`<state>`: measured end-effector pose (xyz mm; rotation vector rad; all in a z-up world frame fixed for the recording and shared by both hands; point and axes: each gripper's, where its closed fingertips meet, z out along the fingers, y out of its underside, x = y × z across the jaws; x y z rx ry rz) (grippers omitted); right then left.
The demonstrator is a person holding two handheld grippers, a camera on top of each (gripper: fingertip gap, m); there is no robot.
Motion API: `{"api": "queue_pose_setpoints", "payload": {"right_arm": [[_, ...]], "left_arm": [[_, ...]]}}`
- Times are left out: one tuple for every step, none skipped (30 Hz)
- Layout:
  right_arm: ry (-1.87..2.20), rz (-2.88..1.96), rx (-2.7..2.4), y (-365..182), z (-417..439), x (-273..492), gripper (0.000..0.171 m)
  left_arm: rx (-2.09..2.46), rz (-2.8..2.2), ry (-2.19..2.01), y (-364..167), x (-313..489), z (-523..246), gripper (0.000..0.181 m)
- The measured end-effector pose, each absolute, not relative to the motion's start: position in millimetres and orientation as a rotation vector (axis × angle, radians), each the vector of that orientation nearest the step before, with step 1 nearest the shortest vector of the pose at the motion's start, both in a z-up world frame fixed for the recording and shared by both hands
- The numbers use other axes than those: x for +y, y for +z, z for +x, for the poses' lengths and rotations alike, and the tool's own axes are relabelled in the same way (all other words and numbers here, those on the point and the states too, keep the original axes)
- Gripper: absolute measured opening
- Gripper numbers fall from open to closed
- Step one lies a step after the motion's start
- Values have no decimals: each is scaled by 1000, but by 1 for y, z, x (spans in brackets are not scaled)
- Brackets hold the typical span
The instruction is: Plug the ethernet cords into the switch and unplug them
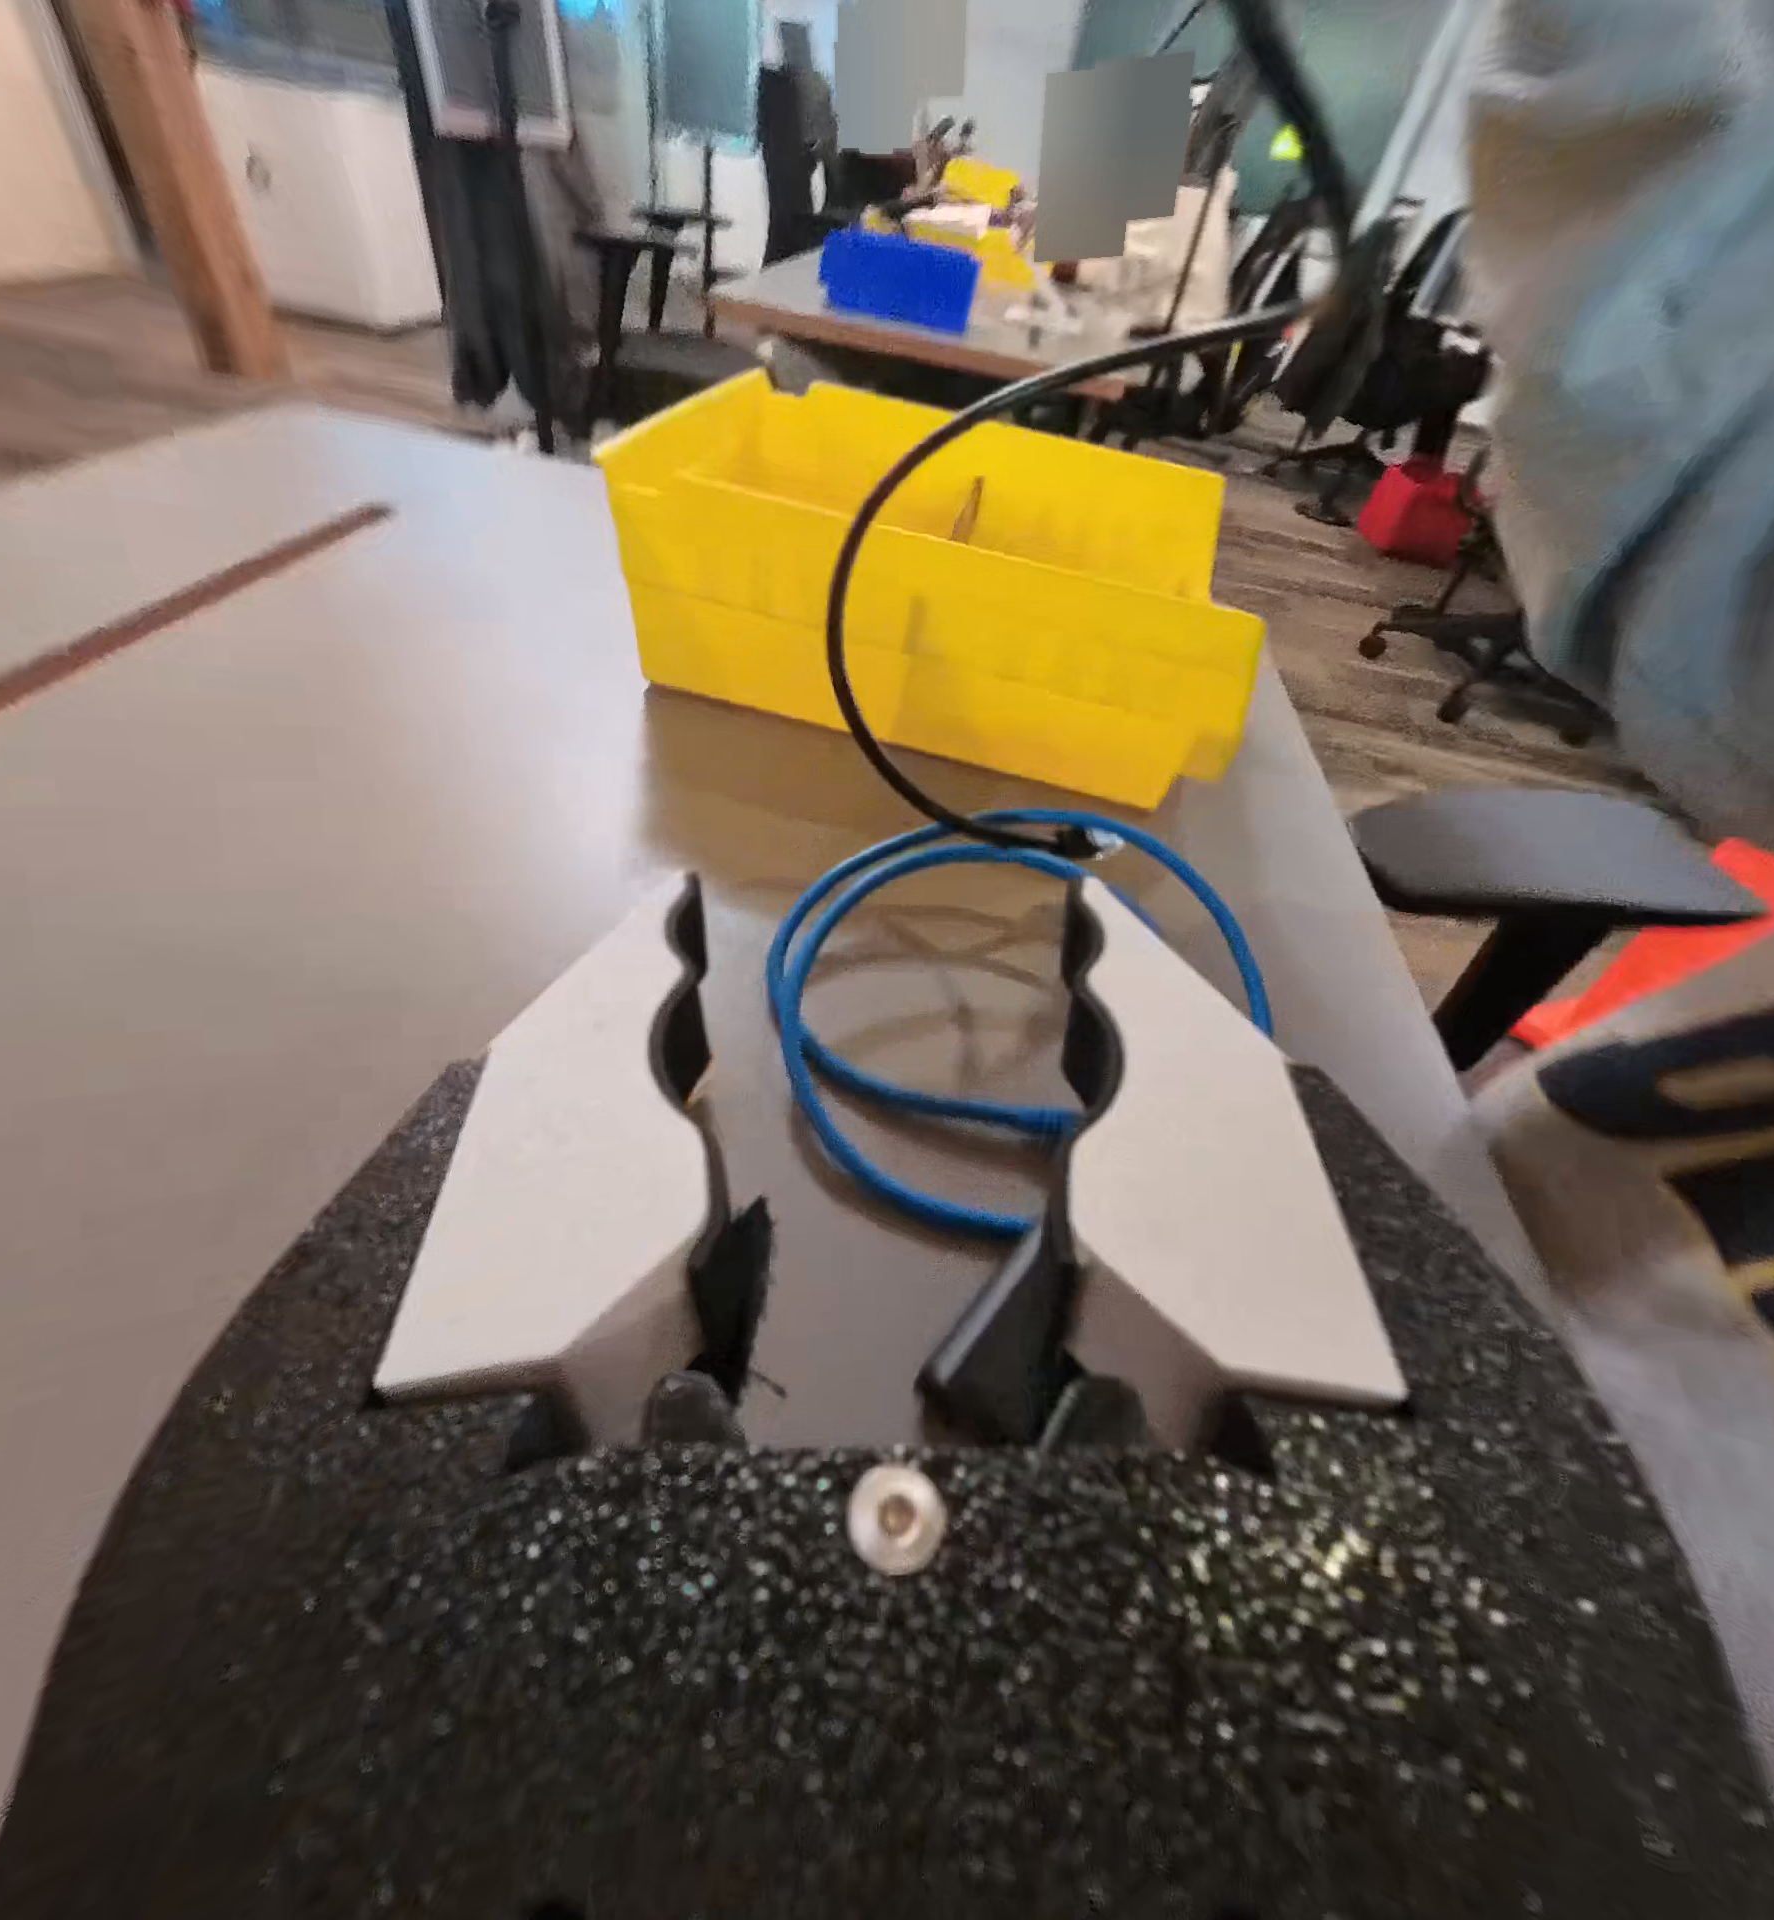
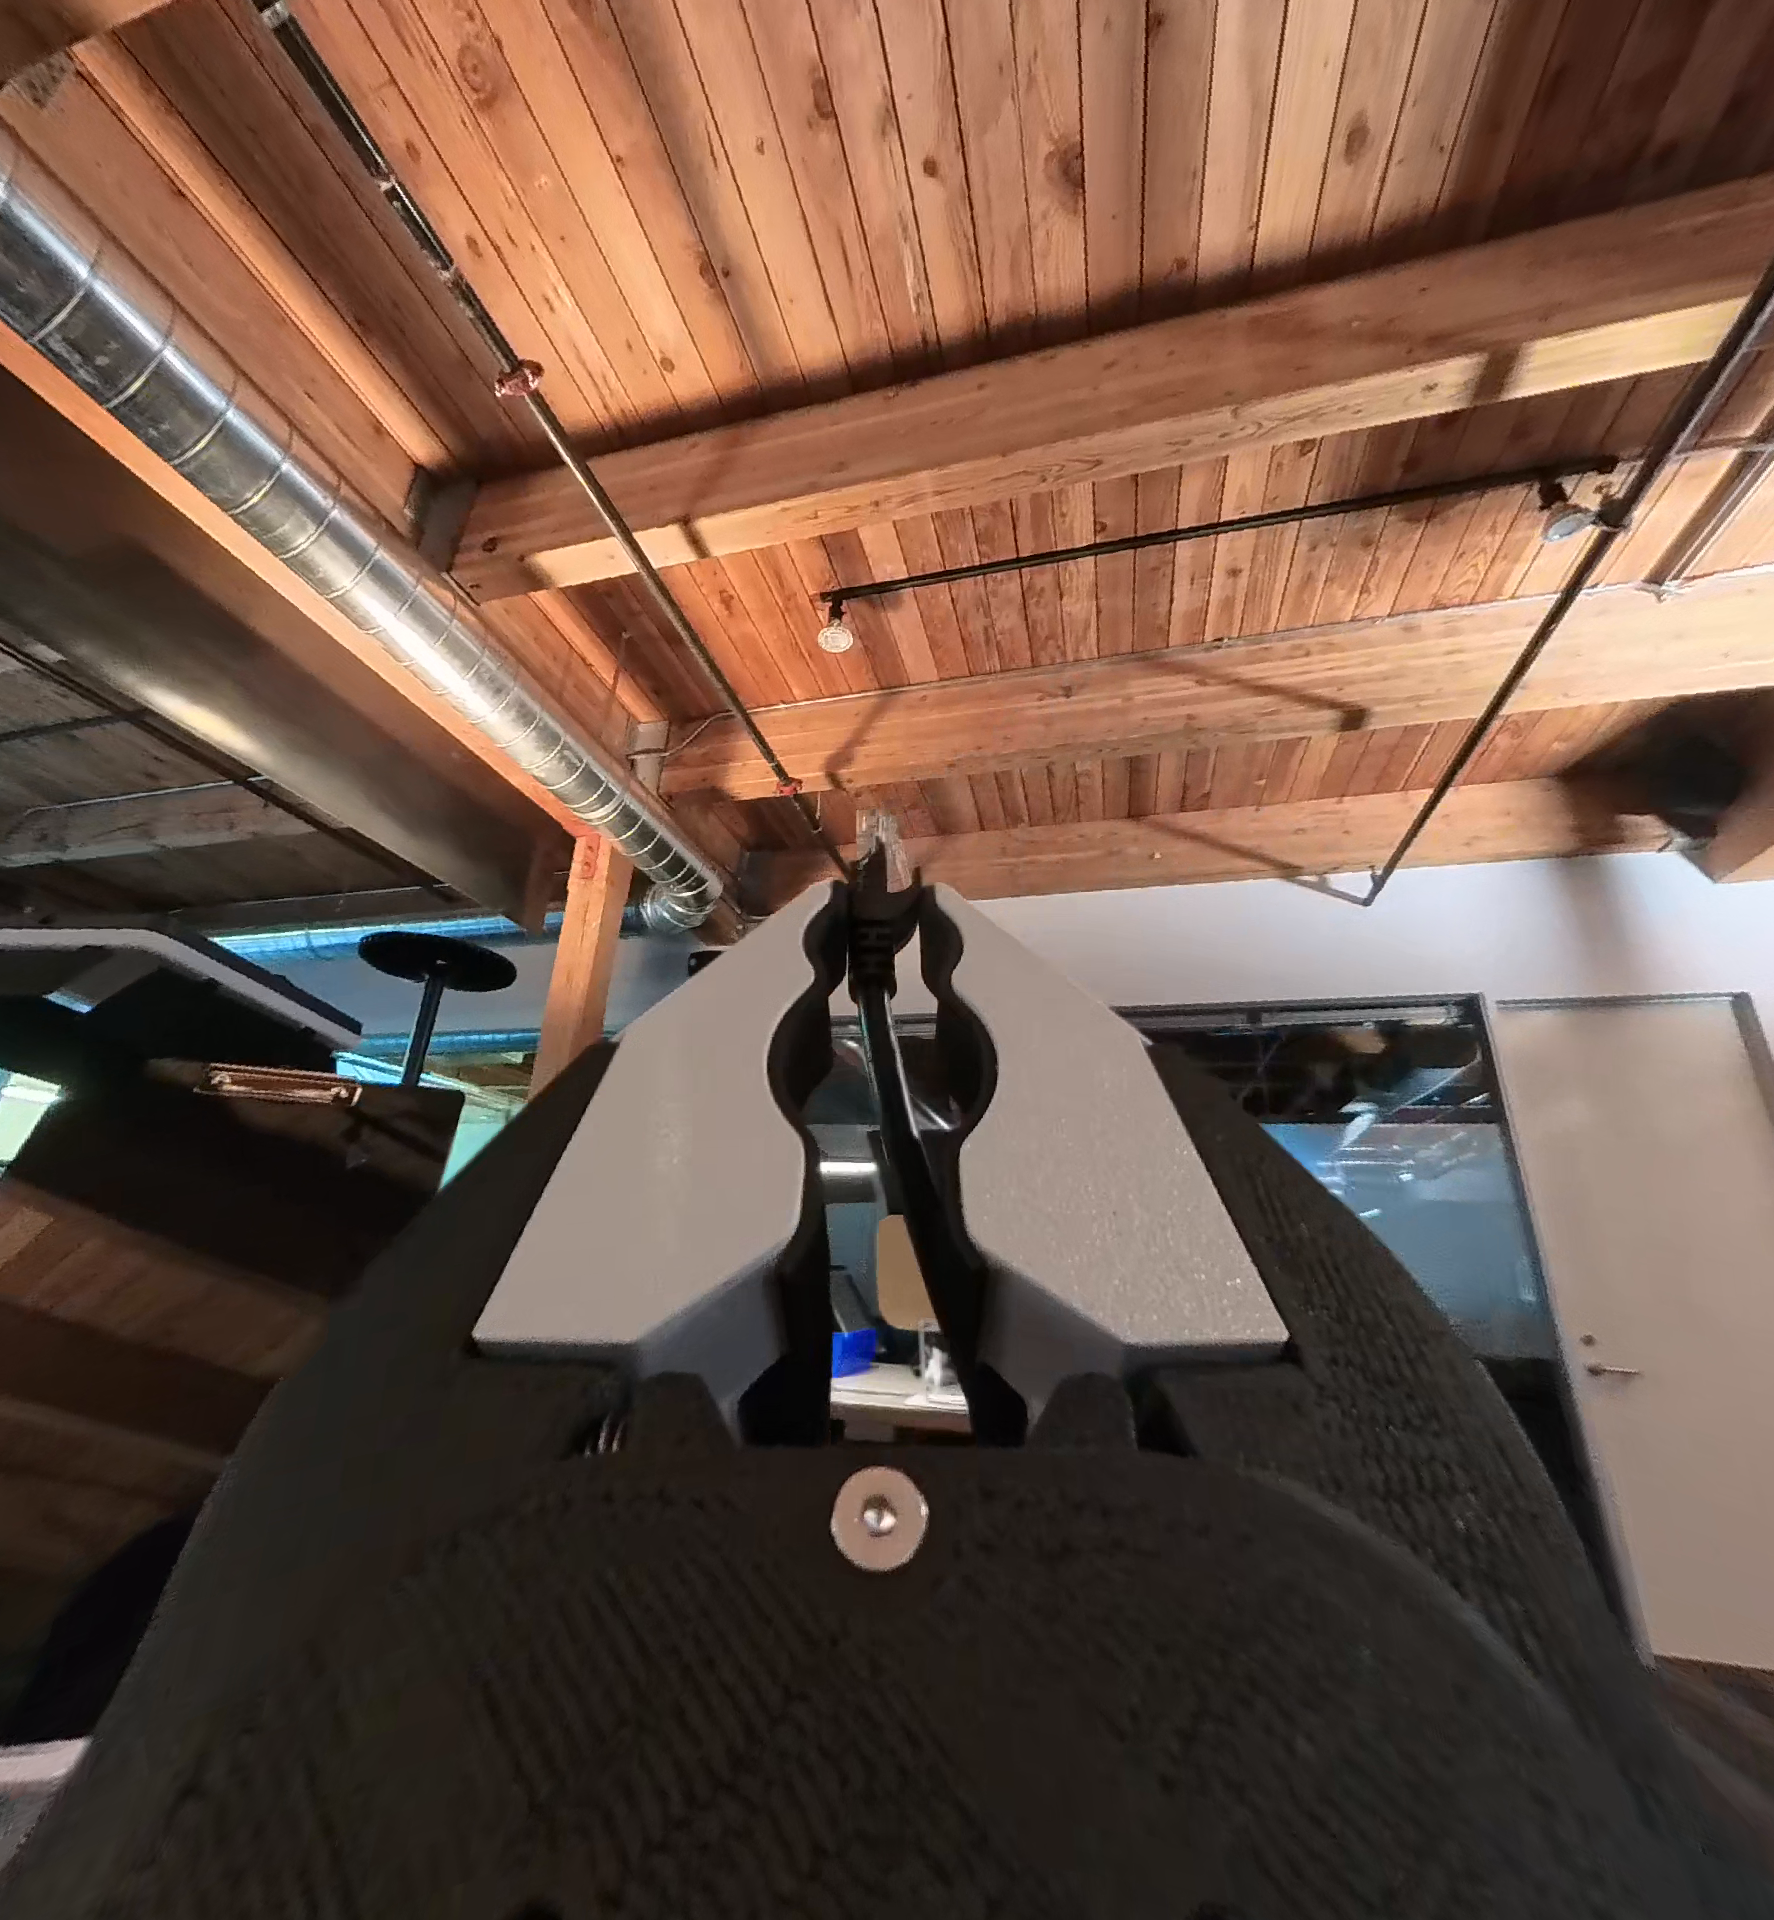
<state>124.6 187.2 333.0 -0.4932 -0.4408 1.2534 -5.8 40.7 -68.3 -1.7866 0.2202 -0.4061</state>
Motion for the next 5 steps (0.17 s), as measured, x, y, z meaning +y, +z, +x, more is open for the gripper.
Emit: {"api": "queue_pose_setpoints", "payload": {"right_arm": [[1266,-493,-444,334,124,185,11],[1280,-492,-447,334,122,183,11],[1292,-492,-452,335,121,180,12],[1303,-490,-458,335,120,176,11],[1311,-488,-466,334,119,172,11]], "left_arm": [[216,-1813,-469,-69,54,5,70],[218,-1838,-536,-71,68,17,67],[195,-1879,-565,-76,85,24,67],[183,-1907,-593,-80,102,30,67],[165,-1921,-626,-83,117,36,63]]}}
